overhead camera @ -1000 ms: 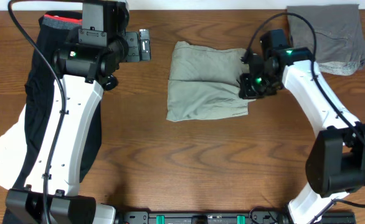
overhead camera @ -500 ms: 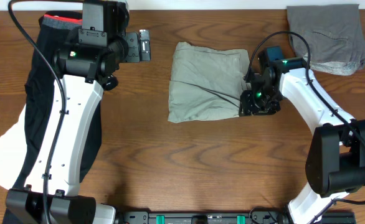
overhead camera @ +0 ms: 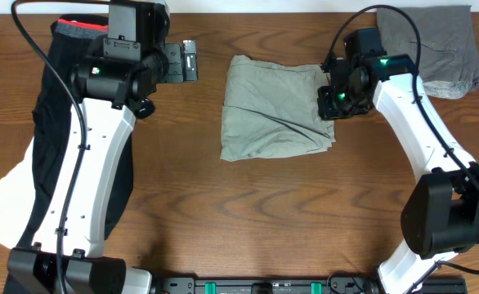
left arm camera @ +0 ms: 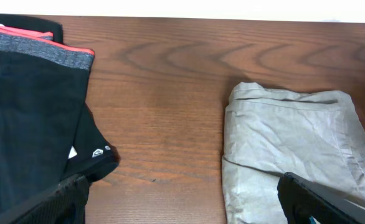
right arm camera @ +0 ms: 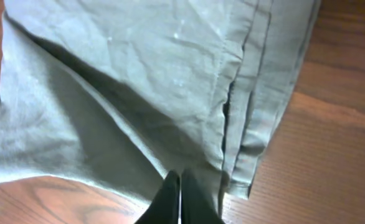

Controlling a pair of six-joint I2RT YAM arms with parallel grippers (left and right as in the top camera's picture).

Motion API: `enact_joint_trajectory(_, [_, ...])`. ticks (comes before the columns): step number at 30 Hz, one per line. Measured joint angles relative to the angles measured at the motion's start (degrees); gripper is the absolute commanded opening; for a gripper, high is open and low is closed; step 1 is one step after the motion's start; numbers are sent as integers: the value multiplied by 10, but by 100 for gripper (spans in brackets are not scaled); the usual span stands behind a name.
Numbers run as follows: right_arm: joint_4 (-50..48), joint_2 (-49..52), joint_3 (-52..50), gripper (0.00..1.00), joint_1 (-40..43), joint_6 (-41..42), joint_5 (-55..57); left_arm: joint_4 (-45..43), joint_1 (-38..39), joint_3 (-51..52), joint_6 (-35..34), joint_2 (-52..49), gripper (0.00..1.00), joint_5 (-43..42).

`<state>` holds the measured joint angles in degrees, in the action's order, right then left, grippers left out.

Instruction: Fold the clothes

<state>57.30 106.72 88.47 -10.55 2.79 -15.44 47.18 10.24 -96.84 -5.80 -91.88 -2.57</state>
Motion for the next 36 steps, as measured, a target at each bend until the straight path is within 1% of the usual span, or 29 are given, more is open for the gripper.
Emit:
enact_joint_trajectory(3, [-28, 0, -13, 1, -22, 0, -3, 0, 0, 0, 0, 0, 98, 0])
enact_joint_trajectory(8, [-120, 5, -44, 1, -75, 0, -9, -1, 0, 0, 0, 0, 98, 0])
enact_joint_trajectory(11, [-151, 17, -45, 1, -94, 0, -13, -1, 0, 0, 0, 0, 98, 0])
enact_joint_trajectory(14, [-143, 37, -45, 1, -107, -1, -14, -1, 0, 0, 0, -1, 98, 0])
enact_joint_trajectory(19, [-99, 86, -48, 1, -120, -7, -14, -1, 0, 0, 0, -2, 98, 0])
enact_joint_trajectory(24, [-100, 119, -69, 1, -124, -10, -14, -1, 0, 0, 0, -3, 98, 0])
enact_joint_trajectory(31, [-93, 121, -67, 2, -121, -12, -24, -1, 0, 0, 0, -3, 98, 0])
enact_joint_trajectory(34, [-76, 119, -50, 6, -110, -14, -28, -1, 0, 0, 0, -3, 98, 0])
enact_joint_trajectory(35, [-73, 116, -41, 10, -103, -15, -29, -1, 0, 0, 0, -3, 98, 0])
enact_joint_trajectory(36, [-71, 113, -34, 19, -97, -14, -29, -1, 0, 0, 0, -3, 98, 0])
